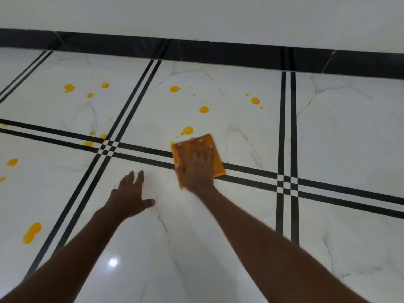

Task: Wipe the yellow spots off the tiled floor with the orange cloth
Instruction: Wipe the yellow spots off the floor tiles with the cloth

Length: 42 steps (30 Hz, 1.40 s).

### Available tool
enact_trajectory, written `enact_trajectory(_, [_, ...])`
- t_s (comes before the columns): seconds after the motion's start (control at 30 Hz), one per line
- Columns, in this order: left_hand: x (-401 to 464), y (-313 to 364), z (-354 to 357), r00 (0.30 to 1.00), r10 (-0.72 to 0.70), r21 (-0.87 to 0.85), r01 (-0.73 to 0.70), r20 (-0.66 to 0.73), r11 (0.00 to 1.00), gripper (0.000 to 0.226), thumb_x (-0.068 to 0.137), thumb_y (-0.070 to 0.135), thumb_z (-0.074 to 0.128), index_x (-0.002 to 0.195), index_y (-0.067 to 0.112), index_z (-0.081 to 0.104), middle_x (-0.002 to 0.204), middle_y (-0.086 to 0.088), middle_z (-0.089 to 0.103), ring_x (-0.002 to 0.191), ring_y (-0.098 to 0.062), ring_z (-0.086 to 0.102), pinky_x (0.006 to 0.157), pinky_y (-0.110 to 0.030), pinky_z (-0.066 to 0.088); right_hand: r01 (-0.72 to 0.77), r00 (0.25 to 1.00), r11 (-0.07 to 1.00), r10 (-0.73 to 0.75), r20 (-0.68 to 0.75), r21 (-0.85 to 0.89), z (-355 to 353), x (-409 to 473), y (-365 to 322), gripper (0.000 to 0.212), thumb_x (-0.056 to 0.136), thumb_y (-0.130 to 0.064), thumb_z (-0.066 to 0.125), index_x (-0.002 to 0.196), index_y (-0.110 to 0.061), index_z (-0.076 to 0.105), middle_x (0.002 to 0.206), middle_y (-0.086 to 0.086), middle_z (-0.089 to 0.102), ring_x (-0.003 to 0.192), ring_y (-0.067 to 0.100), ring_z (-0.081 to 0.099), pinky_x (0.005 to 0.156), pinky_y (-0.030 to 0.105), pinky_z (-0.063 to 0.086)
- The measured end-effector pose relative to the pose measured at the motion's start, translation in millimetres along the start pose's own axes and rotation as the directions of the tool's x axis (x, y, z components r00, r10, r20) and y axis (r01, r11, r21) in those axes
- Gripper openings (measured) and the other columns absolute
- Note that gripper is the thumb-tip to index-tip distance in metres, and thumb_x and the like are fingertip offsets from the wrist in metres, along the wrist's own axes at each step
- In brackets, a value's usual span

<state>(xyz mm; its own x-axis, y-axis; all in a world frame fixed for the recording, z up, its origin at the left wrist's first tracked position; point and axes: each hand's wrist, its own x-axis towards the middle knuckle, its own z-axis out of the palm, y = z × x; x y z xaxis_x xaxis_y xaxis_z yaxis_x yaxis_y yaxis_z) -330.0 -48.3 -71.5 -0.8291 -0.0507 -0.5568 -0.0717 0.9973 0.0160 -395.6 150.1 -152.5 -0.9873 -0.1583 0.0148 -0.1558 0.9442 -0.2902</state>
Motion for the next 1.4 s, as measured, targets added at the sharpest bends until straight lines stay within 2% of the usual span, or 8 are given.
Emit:
enact_trajectory(0.1, [0, -12, 11, 0.999, 0.036, 0.085, -0.034, -0.022, 0.996, 0.126, 0.077, 0.065, 0.069, 0.157, 0.015, -0.016, 0.164, -0.018, -0.017, 0.153, -0.037, -0.006, 0.117, -0.057, 0.024, 0.121, 0.991, 0.993, -0.121, 0.057, -0.001, -8, -56, 26, 0.069, 0.098, -0.052, 0.038, 0.163, -0.032, 0.025, 0.172, 0.009, 0.019, 0.160, 0.037, 0.011, 0.125, 0.063, 0.010])
enact_trajectory(0.27, [21, -18, 12, 0.990, 0.140, 0.107, -0.136, -0.029, 0.985, 0.143, 0.064, 0.075, 0.073, 0.155, 0.016, -0.021, 0.162, -0.018, -0.025, 0.152, -0.037, -0.014, 0.119, -0.054, 0.019, -0.323, 0.946, 0.935, 0.322, -0.034, -0.146, -53, -74, 196, 0.072, 0.103, -0.058, 0.018, 0.164, -0.022, 0.021, 0.170, 0.018, 0.022, 0.155, 0.046, 0.021, 0.123, 0.067, 0.016])
enact_trajectory(0.37, [41, -22, 7, 0.988, 0.153, 0.092, -0.151, -0.018, 0.984, 0.155, 0.051, 0.080, 0.075, 0.155, 0.019, -0.023, 0.161, -0.016, -0.028, 0.152, -0.035, -0.016, 0.120, -0.054, 0.015, -0.512, 0.858, 0.852, 0.501, -0.110, -0.111, -51, -35, 185, 0.071, 0.100, -0.054, 0.024, 0.163, -0.021, 0.024, 0.167, 0.024, 0.025, 0.153, 0.050, 0.021, 0.122, 0.071, 0.014])
enact_trajectory(0.57, [68, -30, -15, 0.978, 0.186, 0.118, -0.175, -0.097, 0.978, 0.159, 0.049, 0.078, 0.078, 0.154, 0.017, -0.023, 0.162, -0.018, -0.026, 0.150, -0.036, -0.020, 0.120, -0.056, 0.011, -0.057, 0.997, 0.995, 0.053, -0.057, -0.077, 1, 17, 23, 0.071, 0.097, -0.050, 0.037, 0.163, -0.028, 0.025, 0.170, 0.019, 0.020, 0.157, 0.047, 0.014, 0.124, 0.068, 0.006])
enact_trajectory(0.7, [97, -33, -36, 0.970, 0.233, 0.137, -0.223, -0.064, 0.965, 0.162, 0.046, 0.079, 0.079, 0.153, 0.017, -0.027, 0.157, -0.015, -0.037, 0.148, -0.036, -0.026, 0.121, -0.059, 0.006, 0.123, 0.992, 0.988, -0.118, 0.047, -0.098, -1, -34, 33, 0.070, 0.098, -0.056, 0.037, 0.163, -0.035, 0.022, 0.173, 0.009, 0.017, 0.160, 0.036, 0.009, 0.126, 0.063, 0.009])
enact_trajectory(0.97, [114, -32, -33, 0.959, 0.281, 0.215, -0.269, -0.027, 0.939, 0.154, 0.056, 0.069, 0.082, 0.155, 0.013, -0.022, 0.159, -0.021, -0.029, 0.150, -0.040, -0.018, 0.121, -0.056, 0.005, -0.422, 0.907, 0.892, 0.414, -0.078, -0.165, -33, 61, 133, 0.074, 0.097, -0.056, 0.021, 0.163, -0.022, 0.025, 0.165, 0.027, 0.027, 0.150, 0.053, 0.026, 0.119, 0.072, 0.019])
enact_trajectory(1.23, [84, -30, -60, 0.978, 0.203, 0.167, -0.192, -0.054, 0.967, 0.149, 0.058, 0.064, 0.083, 0.156, 0.018, -0.018, 0.165, -0.014, -0.019, 0.153, -0.036, -0.007, 0.119, -0.057, 0.017, 0.033, 0.980, 0.971, 0.016, 0.200, -0.238, -15, 26, 18, 0.076, 0.098, -0.057, 0.034, 0.165, -0.026, 0.017, 0.171, 0.018, 0.014, 0.155, 0.047, 0.020, 0.116, 0.071, 0.029])
enact_trajectory(1.4, [98, -32, -50, 0.967, 0.245, 0.147, -0.232, -0.073, 0.962, 0.158, 0.044, 0.067, 0.087, 0.158, 0.016, -0.009, 0.164, -0.016, -0.012, 0.152, -0.041, 0.005, 0.115, -0.060, 0.027, -0.361, 0.919, 0.915, 0.382, 0.098, -0.182, -43, 22, 121, 0.082, 0.095, -0.068, 0.022, 0.162, -0.021, 0.031, 0.166, 0.023, 0.030, 0.149, 0.051, 0.031, 0.117, 0.069, 0.026])
